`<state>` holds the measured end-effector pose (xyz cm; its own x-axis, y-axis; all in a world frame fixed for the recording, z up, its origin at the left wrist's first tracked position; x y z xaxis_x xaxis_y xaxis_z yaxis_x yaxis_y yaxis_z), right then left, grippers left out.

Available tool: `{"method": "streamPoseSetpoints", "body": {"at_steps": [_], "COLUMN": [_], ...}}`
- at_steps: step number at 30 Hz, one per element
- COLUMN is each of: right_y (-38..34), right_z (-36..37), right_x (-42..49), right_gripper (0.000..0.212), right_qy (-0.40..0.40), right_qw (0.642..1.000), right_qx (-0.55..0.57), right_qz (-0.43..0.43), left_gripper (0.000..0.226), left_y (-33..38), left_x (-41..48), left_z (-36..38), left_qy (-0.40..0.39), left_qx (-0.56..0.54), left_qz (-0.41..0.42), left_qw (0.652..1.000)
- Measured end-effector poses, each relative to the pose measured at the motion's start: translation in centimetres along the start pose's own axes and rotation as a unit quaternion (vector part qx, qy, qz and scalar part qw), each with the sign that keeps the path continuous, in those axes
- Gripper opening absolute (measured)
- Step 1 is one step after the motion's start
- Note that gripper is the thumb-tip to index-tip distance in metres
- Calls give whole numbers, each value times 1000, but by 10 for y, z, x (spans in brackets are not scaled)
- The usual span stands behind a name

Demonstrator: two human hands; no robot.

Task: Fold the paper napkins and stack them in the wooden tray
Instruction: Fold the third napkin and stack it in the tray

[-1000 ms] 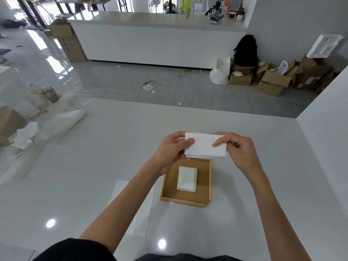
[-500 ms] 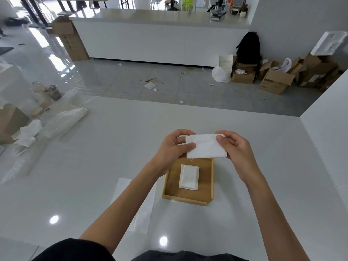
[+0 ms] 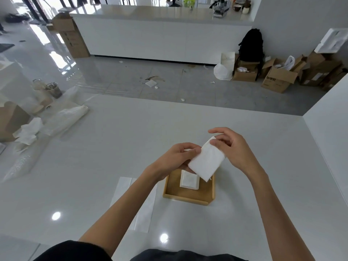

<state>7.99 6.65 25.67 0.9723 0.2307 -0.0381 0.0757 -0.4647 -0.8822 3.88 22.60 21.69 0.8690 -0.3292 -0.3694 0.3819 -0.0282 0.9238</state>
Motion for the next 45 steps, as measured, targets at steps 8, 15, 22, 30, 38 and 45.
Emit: {"method": "streamPoseSetpoints", "body": {"at_steps": [8, 15, 22, 30, 38, 45], "right_y": [19, 69, 105, 199, 237, 267], "right_z": [24, 60, 88, 143, 166, 177], "right_x": [-4, -27, -31, -46, -18, 6], "right_gripper": [45, 47, 32, 30, 46, 50], "right_qy": [-31, 23, 9, -20, -42, -69], "right_qw": [995, 970, 974, 957, 979, 969], "right_qx": [80, 205, 178, 169, 16, -84], "right_qz": [52, 127, 140, 235, 201, 224], "left_gripper": [32, 23, 11, 43, 56, 68], "left_y": [-26, -59, -95, -182, -222, -246], "left_x": [-1, -1, 16, 50, 95, 123], "left_z": [-7, -21, -34, -38, -46, -43], "left_qy": [90, 139, 195, 78, 43, 4], "left_qx": [-37, -54, -23, 106, 193, 322], "left_qz": [20, -2, 4, -51, -74, -108], "left_qw": [995, 989, 980, 990, 977, 940]}}
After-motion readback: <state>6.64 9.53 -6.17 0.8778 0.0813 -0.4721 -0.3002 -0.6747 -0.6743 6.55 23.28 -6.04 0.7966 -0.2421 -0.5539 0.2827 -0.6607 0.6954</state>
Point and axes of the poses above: each hand's wrist, its own x-axis towards the middle knuckle, its own z-axis out of the palm, y = z × x, the point moved 9 cm from there along x, towards the middle knuckle, and after that the axes turned 4 degrees about -x, right-handed, at the moved point
